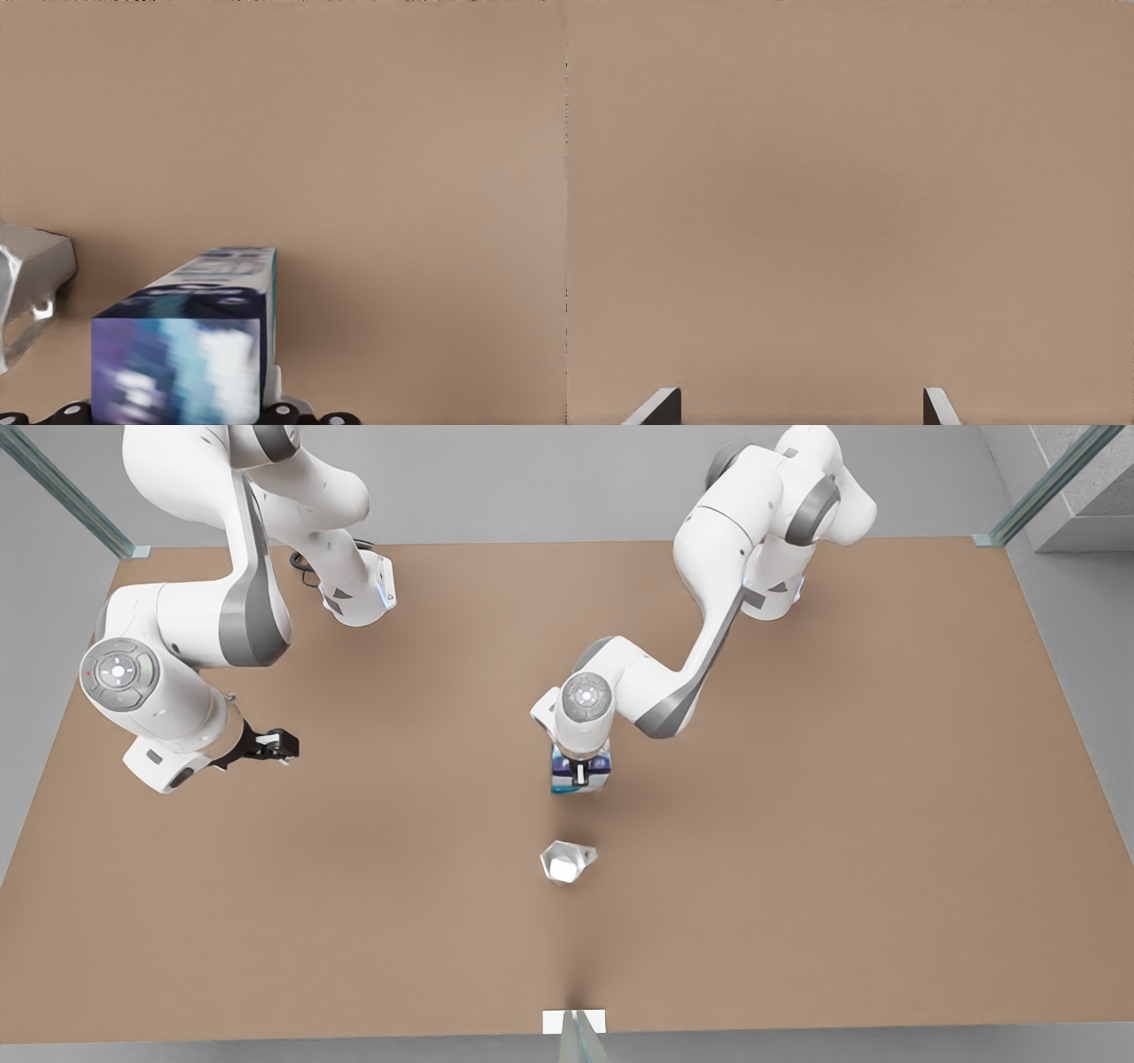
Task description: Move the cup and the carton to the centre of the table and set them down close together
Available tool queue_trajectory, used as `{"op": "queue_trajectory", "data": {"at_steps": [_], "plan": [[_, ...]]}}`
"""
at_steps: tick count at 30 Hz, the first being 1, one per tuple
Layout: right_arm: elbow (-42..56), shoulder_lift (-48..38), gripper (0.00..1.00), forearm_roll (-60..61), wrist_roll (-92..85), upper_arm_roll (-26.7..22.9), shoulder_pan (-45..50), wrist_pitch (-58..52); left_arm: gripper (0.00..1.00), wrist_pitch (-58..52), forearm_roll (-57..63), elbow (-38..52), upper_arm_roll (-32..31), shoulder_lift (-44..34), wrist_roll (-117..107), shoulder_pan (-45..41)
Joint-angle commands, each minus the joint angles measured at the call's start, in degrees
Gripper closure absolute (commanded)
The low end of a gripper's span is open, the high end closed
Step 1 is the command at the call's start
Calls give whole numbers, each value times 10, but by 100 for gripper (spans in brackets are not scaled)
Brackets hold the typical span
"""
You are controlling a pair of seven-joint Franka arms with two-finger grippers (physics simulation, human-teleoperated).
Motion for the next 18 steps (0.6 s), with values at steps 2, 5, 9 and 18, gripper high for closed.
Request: {"op": "queue_trajectory", "data": {"at_steps": [2,5,9,18], "plan": [[0,0,0,0,0,0,0,1,0,0,-8,-1,0,0,0,0],[0,0,0,0,0,0,0,1,0,0,-8,-3,0,0,0,-1],[0,0,0,0,0,1,0,1,0,-9,-10,-3,-1,-16,2,4],[2,-2,0,1,1,1,-3,1,0,-184,4,-7,73,-182,-456,193]]}}
